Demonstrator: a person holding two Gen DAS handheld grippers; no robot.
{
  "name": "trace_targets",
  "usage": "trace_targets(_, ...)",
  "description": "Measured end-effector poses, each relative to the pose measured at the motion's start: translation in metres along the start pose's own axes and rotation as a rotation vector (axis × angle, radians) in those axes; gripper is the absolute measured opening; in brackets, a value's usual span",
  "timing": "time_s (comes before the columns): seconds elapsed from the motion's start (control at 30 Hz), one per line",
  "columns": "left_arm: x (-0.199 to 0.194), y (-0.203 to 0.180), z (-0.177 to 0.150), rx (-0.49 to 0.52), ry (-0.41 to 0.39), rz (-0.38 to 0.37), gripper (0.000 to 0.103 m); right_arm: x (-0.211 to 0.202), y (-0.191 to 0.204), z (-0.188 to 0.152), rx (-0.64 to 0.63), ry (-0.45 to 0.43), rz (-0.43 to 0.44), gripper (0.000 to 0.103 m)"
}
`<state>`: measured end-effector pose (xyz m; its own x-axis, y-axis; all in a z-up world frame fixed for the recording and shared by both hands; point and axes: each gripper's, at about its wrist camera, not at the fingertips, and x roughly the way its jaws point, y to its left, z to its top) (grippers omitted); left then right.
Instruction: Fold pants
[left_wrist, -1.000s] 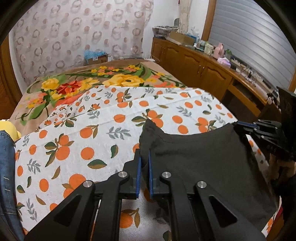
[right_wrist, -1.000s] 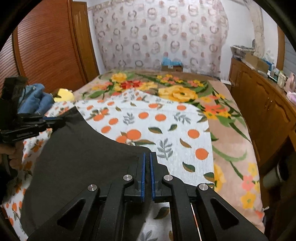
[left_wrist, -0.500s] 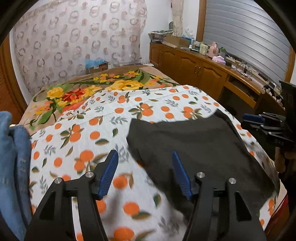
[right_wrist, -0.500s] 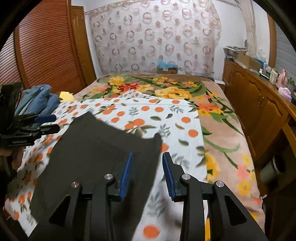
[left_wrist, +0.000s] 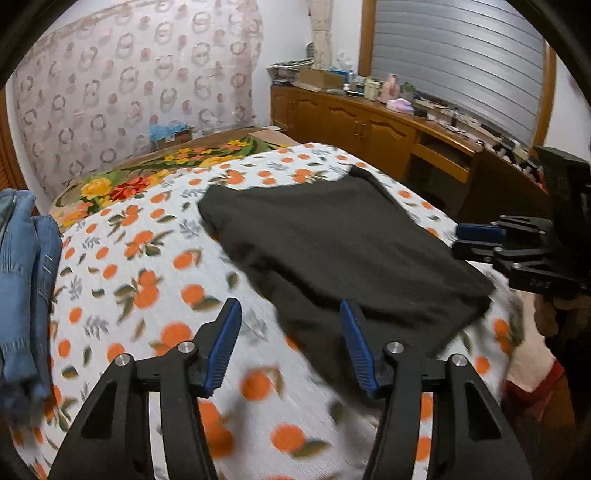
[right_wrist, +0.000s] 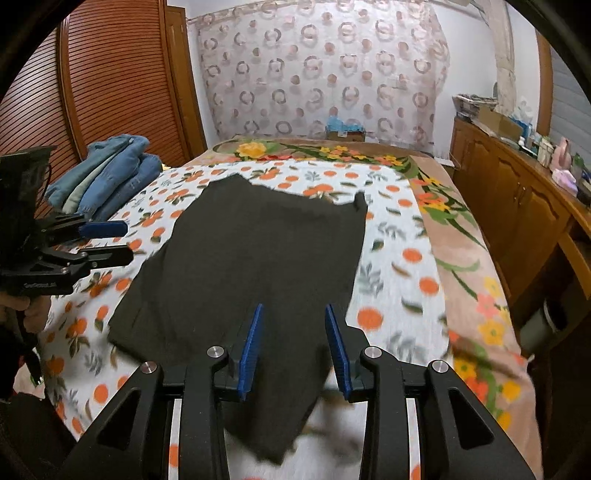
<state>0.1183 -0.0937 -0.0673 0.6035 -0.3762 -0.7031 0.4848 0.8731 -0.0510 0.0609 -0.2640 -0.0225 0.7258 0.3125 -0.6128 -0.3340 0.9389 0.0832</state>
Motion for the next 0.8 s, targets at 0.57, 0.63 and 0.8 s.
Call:
trace_targets(0.57, -0.007, -0.045, -0.04, 0.053, 0.047, -0.093, 0.052, -0.023, 0.006, -0.032, 0.075, 0.005, 0.006, 0.036)
trace_targets(0.63, -0.002, -0.051, -0.04, 0.073, 0.058, -0.098, 0.052, -0.022, 0.006, -0.034, 0.073, 0.008, 0.001, 0.036)
trace_targets(0.8, 0.009, -0.052, -0.039, 0.078, 0.081, -0.089, 0.044, -0.023, 0.006, -0.037, 0.076, 0.01, 0.006, 0.036)
